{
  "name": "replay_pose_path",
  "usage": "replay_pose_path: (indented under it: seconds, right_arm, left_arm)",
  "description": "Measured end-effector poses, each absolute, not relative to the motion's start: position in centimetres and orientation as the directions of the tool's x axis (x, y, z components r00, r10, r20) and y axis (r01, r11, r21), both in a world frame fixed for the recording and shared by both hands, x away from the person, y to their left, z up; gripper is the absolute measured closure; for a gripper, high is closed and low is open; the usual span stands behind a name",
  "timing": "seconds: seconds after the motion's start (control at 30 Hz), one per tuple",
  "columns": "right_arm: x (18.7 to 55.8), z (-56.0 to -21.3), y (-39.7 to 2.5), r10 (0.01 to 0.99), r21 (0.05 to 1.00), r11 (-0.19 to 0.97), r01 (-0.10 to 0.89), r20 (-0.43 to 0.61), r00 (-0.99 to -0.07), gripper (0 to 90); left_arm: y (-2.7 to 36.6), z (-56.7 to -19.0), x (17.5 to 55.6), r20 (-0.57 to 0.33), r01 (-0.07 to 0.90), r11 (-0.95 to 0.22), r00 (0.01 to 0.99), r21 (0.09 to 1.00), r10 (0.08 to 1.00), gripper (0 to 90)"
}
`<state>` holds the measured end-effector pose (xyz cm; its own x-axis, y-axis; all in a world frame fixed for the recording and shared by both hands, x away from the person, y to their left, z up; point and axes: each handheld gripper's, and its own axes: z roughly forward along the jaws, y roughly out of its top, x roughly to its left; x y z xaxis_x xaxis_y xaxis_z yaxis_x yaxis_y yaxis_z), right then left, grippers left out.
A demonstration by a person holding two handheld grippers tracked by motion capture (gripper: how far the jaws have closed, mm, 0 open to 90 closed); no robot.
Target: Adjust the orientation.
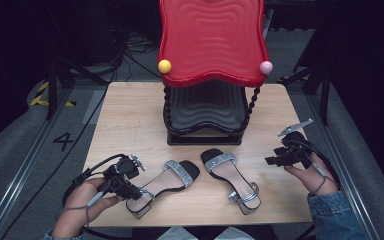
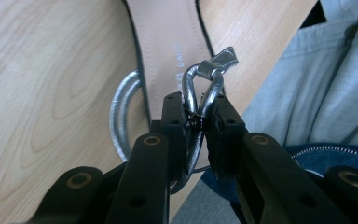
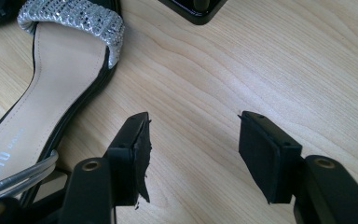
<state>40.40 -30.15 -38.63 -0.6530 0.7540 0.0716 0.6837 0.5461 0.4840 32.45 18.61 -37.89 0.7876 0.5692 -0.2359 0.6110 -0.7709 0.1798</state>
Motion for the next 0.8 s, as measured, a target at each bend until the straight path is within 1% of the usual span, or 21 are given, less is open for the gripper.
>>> replay_pose_path:
  seconds: [0.1,0.17,0.2,0.23,0.33,0.43,0.5,0.6,0.63,0.67,0.7,0.8]
  right_arm:
    - [40.4,-38.6,-30.2,0.755,0.483,0.545,0.685,0.072,-0.652,43.8]
    - [40.4,-38.7,-30.1,0.756,0.480,0.544,0.688,0.074,-0.650,43.8]
    - [40.4,-38.7,-30.1,0.756,0.480,0.544,0.688,0.074,-0.650,43.8]
    - [40.4,-38.6,-30.1,0.754,0.480,0.547,0.685,0.073,-0.653,43.7]
    - [40.4,-38.6,-30.1,0.751,0.486,0.550,0.680,0.068,-0.656,43.7]
    - [40.3,-38.5,-30.2,0.756,0.484,0.544,0.686,0.072,-0.650,43.6]
    - [40.3,-38.6,-30.2,0.756,0.484,0.546,0.684,0.067,-0.651,43.3]
    - [40.2,-38.6,-30.2,0.755,0.484,0.547,0.683,0.066,-0.652,43.1]
    - [40.1,-38.6,-30.2,0.756,0.482,0.546,0.685,0.067,-0.651,43.0]
    - [40.1,-38.6,-30.3,0.757,0.484,0.546,0.684,0.066,-0.651,42.9]
    - [40.1,-38.6,-30.4,0.760,0.483,0.542,0.688,0.068,-0.646,42.9]
    - [40.1,-38.6,-30.5,0.762,0.483,0.538,0.691,0.070,-0.643,42.6]
  left_arm:
    - [18.7,-37.8,32.5,-0.236,0.612,-0.771,0.787,0.180,0.570,78.3]
    - [18.8,-37.8,32.4,-0.247,0.614,-0.767,0.785,0.184,0.568,75.8]
    - [18.8,-37.8,32.4,-0.247,0.614,-0.767,0.785,0.184,0.568,72.8]
    - [19.0,-37.4,32.4,-0.282,0.614,-0.764,0.783,0.201,0.555,67.6]
    - [19.0,-36.9,32.3,-0.239,0.621,-0.753,0.782,0.216,0.576,52.7]
    - [18.8,-36.5,32.2,-0.207,0.625,-0.747,0.781,0.227,0.590,43.3]
    - [18.5,-36.4,32.3,-0.201,0.627,-0.744,0.779,0.230,0.594,40.7]
    - [18.0,-36.2,32.4,-0.205,0.627,-0.741,0.779,0.240,0.593,39.7]
    - [18.0,-36.2,32.4,-0.205,0.627,-0.741,0.779,0.240,0.593,37.2]
    - [17.8,-35.9,32.4,-0.213,0.629,-0.730,0.778,0.268,0.591,36.7]
    - [17.6,-35.8,32.4,-0.212,0.626,-0.730,0.780,0.275,0.589,35.9]
    - [16.8,-35.9,32.5,-0.189,0.633,-0.720,0.773,0.284,0.605,28.2]
